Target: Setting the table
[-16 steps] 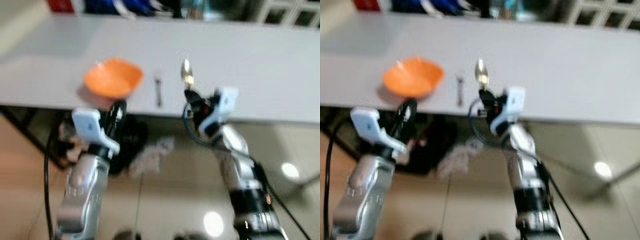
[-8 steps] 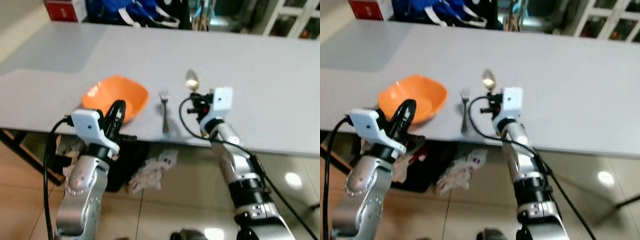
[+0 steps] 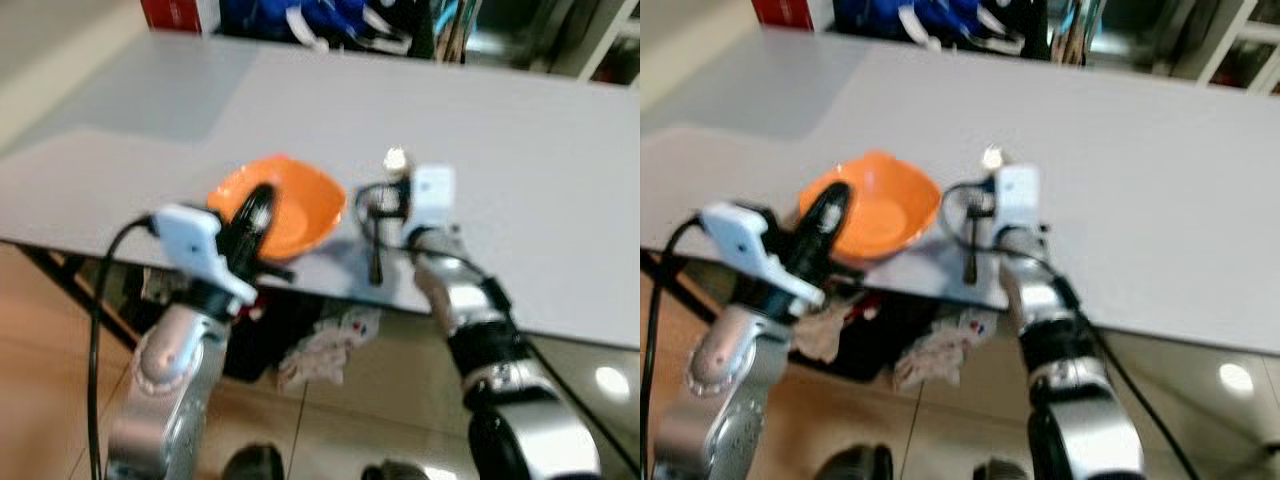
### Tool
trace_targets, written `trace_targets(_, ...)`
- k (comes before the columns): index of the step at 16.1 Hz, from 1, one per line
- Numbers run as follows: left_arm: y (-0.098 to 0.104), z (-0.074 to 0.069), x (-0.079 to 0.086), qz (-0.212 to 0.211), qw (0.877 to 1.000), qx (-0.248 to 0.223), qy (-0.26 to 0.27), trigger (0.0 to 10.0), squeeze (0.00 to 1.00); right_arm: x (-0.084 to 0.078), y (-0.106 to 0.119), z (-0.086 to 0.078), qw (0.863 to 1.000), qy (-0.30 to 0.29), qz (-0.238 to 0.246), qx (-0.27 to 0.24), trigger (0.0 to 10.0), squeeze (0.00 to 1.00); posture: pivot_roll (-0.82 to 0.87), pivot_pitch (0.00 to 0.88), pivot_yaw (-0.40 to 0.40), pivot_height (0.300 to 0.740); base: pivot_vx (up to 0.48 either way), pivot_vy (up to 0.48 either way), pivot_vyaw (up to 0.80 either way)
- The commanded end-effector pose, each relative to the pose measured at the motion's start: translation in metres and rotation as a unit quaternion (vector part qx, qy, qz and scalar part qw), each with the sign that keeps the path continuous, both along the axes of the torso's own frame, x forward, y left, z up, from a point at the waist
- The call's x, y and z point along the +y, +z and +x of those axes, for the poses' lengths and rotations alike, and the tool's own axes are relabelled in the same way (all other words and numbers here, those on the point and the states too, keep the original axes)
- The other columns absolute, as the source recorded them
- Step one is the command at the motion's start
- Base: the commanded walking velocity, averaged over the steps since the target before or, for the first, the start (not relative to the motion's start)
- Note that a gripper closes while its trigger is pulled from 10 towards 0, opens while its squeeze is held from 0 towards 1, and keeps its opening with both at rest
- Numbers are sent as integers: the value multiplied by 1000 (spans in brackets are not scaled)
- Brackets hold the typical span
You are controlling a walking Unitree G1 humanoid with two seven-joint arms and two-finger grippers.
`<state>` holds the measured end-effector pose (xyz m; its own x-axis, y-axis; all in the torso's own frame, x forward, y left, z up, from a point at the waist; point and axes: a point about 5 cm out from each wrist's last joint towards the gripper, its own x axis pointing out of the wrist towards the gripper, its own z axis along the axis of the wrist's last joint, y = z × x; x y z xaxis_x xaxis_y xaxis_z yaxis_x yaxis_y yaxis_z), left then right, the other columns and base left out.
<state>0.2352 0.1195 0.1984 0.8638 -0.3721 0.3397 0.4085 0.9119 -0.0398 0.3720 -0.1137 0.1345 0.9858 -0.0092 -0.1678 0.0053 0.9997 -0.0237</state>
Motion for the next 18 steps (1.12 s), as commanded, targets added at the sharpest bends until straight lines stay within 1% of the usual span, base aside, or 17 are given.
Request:
trace_targets(1,5,-5,-5,10,1000,-6,-19,10000,0,-3,10,7,1000,-22,-7,-12,10000,0,-57,135,-36,740,0,0,0)
trace_targets(2,5,-6,-7,12,1000,-6,-22,10000,0,-4,9,8,1000,-27,-9,-9,10000,0,-57,138,-38,740,0,0,0)
trace_targets(4,3,-11,-11,21,999,6,-41,10000,0,1,2,9,1000,-14,-8,10,10000,0,-58,151,-39,740,0,0,0)
trace_targets(5,0,-13,-14,42,998,12,-50,10000,0,4,-3,9,1000,-12,-13,21,10000,0,-57,158,-38,740,0,0,0)
trace_targets(6,-4,-14,-12,83,996,13,-36,10000,0,7,-5,11,999,-13,-9,29,10000,0,-54,171,-35,740,0,0,0)
trace_targets(7,-4,-13,-8,97,995,11,-18,10000,0,8,-5,13,999,-14,-8,29,10000,0,-52,173,-34,740,0,0,0)
trace_targets(11,2,-17,-2,92,996,8,1,10000,0,6,-1,17,999,-22,-2,28,10000,0,-47,194,-39,740,0,0,0)
trace_targets(12,1,-17,-2,92,996,9,2,10000,0,5,-2,17,999,-24,1,32,10000,39,-46,196,-39,740,0,0,0)
trace_targets(13,1,-17,-2,93,996,10,3,10000,0,5,-5,16,999,-28,3,38,10000,216,-47,197,-40,740,0,0,0)
trace_targets(14,1,-18,-3,94,996,11,4,10000,0,7,-12,13,998,-25,11,54,10000,290,-49,201,-41,740,0,0,0)
trace_targets(16,0,-18,-3,94,995,12,4,10000,0,9,-17,10,998,-22,15,62,10000,290,-50,203,-42,740,0,0,0)
trace_targets(18,1,-17,-3,92,996,13,6,10000,0,10,-27,2,997,-16,33,72,10000,286,-55,199,-42,740,0,0,0)
